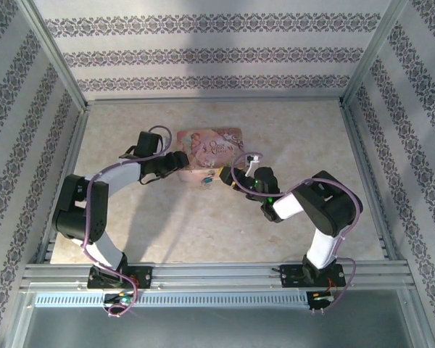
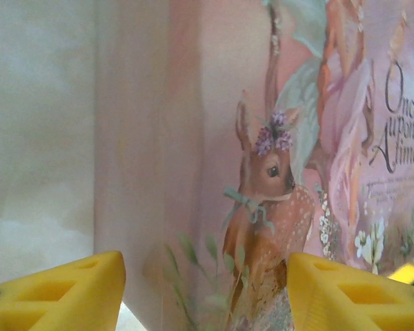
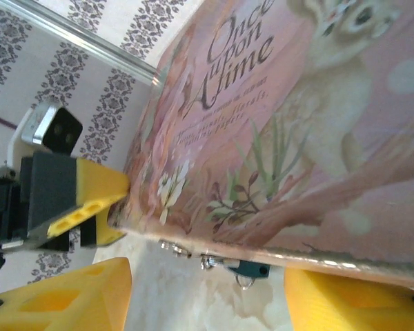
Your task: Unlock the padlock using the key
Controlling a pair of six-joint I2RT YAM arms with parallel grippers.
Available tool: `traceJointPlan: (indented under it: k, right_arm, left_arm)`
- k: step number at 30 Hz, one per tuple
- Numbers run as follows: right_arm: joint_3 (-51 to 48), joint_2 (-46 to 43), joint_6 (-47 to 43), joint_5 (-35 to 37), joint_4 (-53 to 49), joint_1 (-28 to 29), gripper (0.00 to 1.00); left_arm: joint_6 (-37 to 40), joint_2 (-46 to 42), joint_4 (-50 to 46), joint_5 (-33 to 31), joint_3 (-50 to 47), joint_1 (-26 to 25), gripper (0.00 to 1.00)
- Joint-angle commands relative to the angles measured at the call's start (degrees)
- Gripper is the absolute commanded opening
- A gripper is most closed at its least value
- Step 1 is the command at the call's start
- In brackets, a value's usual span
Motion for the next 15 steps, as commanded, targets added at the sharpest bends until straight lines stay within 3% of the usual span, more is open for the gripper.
traceJointPlan:
  k: [1,8,15]
  right_arm:
    - [2.8,1.9,-3.5,-6.5,0.5,-3.3,0.62]
    - [6.1,5.5,-7.0,-13.1,2.0,-7.0,0.63]
    - [1.4,2.7,-11.1,-14.8,5.0,-6.1,0.64]
  left_arm:
    - [-1.8,-0.7,-1.8,0.7,-4.6,0.2,0.61]
    - [-6.2,-3.4,3.0,2.1,-9.9,-1.4,0.60]
    - [-7.2,-5.9,2.8,0.9,-10.9,-1.7,0.60]
